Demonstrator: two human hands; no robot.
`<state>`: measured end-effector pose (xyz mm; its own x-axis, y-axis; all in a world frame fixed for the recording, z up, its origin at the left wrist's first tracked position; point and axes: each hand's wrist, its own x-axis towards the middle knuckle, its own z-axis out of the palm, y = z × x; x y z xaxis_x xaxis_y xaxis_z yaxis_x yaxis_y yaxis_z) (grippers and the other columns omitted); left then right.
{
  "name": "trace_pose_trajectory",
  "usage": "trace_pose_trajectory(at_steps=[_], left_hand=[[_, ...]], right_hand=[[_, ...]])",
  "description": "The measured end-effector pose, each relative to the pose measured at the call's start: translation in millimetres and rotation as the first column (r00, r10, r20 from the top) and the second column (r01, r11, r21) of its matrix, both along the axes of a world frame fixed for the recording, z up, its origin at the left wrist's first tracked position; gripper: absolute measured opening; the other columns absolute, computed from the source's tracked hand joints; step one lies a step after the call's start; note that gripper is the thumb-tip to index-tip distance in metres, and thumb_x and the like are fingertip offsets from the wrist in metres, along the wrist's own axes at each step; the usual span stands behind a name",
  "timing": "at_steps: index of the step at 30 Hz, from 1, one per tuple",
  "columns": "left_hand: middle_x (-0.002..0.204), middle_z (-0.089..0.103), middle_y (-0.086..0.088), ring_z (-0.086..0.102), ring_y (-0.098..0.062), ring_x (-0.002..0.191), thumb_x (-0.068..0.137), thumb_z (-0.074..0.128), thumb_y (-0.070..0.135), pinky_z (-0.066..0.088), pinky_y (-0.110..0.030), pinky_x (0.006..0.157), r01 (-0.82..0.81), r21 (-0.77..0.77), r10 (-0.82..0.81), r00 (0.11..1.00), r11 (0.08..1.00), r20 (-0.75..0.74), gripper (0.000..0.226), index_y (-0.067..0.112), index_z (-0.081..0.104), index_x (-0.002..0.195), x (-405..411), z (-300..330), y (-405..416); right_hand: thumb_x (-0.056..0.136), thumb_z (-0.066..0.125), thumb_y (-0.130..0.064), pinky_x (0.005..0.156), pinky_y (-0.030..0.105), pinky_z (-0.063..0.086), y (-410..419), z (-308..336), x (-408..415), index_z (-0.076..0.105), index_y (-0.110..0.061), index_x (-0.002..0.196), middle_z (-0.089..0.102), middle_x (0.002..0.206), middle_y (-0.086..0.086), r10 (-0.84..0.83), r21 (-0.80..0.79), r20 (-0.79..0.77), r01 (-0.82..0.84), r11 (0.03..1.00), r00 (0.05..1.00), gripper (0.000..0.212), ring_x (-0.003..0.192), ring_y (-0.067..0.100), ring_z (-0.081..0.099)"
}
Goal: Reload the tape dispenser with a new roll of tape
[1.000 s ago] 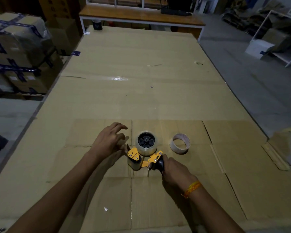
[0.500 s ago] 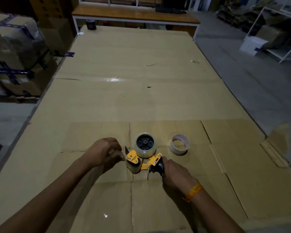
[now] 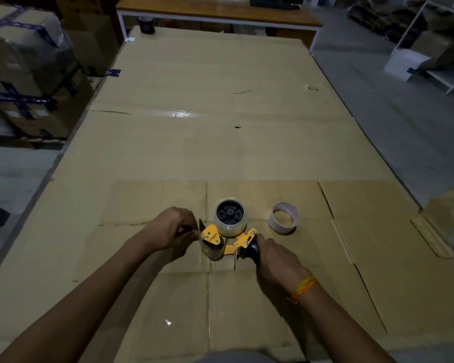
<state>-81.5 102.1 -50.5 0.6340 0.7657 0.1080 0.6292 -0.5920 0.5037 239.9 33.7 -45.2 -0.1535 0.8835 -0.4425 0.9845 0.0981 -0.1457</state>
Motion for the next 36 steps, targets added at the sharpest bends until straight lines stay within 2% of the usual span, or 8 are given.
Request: trace_pose_trajectory(at_steps=[5, 11, 14, 17, 21, 27, 33, 36], left_hand=[[0.089, 0.074, 0.002, 0.068, -0.016, 0.078, 0.091, 0.075, 0.027, 0.056, -0.029, 0.068, -0.044, 0.064, 0.047, 0.998, 0.997, -0.045, 0.011, 0.018, 0.081, 0.093, 3, -5, 2], [0.091, 0.073, 0.002, 0.066, -0.015, 0.078, 0.087, 0.079, 0.018, 0.055, -0.028, 0.069, -0.107, 0.124, 0.115, 0.992, 0.986, -0.057, 0.006, 0.018, 0.079, 0.092, 0, -5, 3], [0.086, 0.069, 0.006, 0.064, -0.011, 0.071, 0.089, 0.079, 0.018, 0.053, -0.024, 0.064, -0.142, 0.089, 0.144, 0.989, 0.986, -0.015, 0.001, 0.018, 0.079, 0.090, 3, -6, 7], [0.087, 0.073, 0.004, 0.069, -0.010, 0.071, 0.084, 0.083, 0.011, 0.058, -0.026, 0.066, -0.127, 0.055, 0.129, 0.991, 0.990, -0.023, 0.009, 0.018, 0.082, 0.088, 10, -4, 12], [0.085, 0.074, 0.005, 0.069, -0.015, 0.069, 0.080, 0.084, 0.016, 0.058, -0.033, 0.060, -0.202, 0.199, 0.233, 0.961, 0.959, -0.147, 0.008, 0.023, 0.080, 0.082, 4, 1, 29], [0.075, 0.067, -0.003, 0.067, -0.026, 0.061, 0.082, 0.083, 0.021, 0.048, -0.031, 0.051, 0.079, 0.306, 0.056, 0.911, 0.949, -0.408, 0.016, 0.016, 0.072, 0.072, 8, 18, 57], [0.075, 0.068, -0.004, 0.068, -0.024, 0.064, 0.082, 0.085, 0.016, 0.046, -0.029, 0.056, 0.207, 0.262, -0.076, 0.897, 0.943, -0.434, 0.013, 0.014, 0.073, 0.075, 26, 17, 69], [0.085, 0.071, -0.004, 0.071, -0.026, 0.074, 0.090, 0.076, 0.022, 0.058, -0.036, 0.063, 0.177, 0.258, -0.044, 0.892, 0.950, -0.449, 0.009, 0.013, 0.077, 0.086, 20, 11, 69]], right_hand=[[0.101, 0.060, -0.020, 0.089, 0.047, 0.054, 0, -1, -1, 0.038, -0.020, 0.147, 0.058, 0.127, 0.013, -0.019, -0.014, -0.015, 0.019, 1.000, 1.000, 0.051, 0.114, 0.038, 0.065], [0.101, 0.062, -0.020, 0.089, 0.048, 0.056, 1, -3, 0, 0.039, -0.020, 0.144, 0.060, 0.127, 0.014, -0.025, -0.020, -0.034, 0.024, 1.000, 0.999, 0.049, 0.113, 0.039, 0.066], [0.103, 0.060, -0.022, 0.091, 0.049, 0.057, 4, -3, 1, 0.041, -0.021, 0.142, 0.061, 0.127, 0.014, -0.015, 0.000, -0.030, 0.015, 1.000, 0.999, 0.043, 0.113, 0.039, 0.066], [0.103, 0.062, -0.023, 0.092, 0.049, 0.056, 8, -2, 3, 0.038, -0.020, 0.146, 0.060, 0.130, 0.015, 0.027, -0.018, 0.000, -0.027, 0.999, 1.000, 0.049, 0.114, 0.039, 0.065], [0.104, 0.060, -0.024, 0.091, 0.051, 0.057, 9, -2, 5, 0.036, -0.019, 0.148, 0.057, 0.129, 0.016, 0.044, -0.030, 0.024, -0.043, 0.999, 0.999, 0.049, 0.114, 0.040, 0.065], [0.105, 0.057, -0.025, 0.087, 0.049, 0.054, 10, -4, 5, 0.037, -0.019, 0.146, 0.057, 0.127, 0.016, 0.041, -0.022, 0.018, -0.041, 0.999, 0.999, 0.045, 0.112, 0.040, 0.066], [0.107, 0.056, -0.025, 0.088, 0.050, 0.053, 9, -3, 4, 0.038, -0.017, 0.145, 0.056, 0.128, 0.017, 0.061, -0.025, 0.037, -0.060, 0.998, 0.997, 0.043, 0.113, 0.041, 0.065], [0.106, 0.055, -0.025, 0.086, 0.048, 0.052, 9, -4, 4, 0.038, -0.016, 0.145, 0.056, 0.127, 0.016, 0.070, -0.019, 0.052, -0.069, 0.997, 0.996, 0.042, 0.113, 0.042, 0.066]])
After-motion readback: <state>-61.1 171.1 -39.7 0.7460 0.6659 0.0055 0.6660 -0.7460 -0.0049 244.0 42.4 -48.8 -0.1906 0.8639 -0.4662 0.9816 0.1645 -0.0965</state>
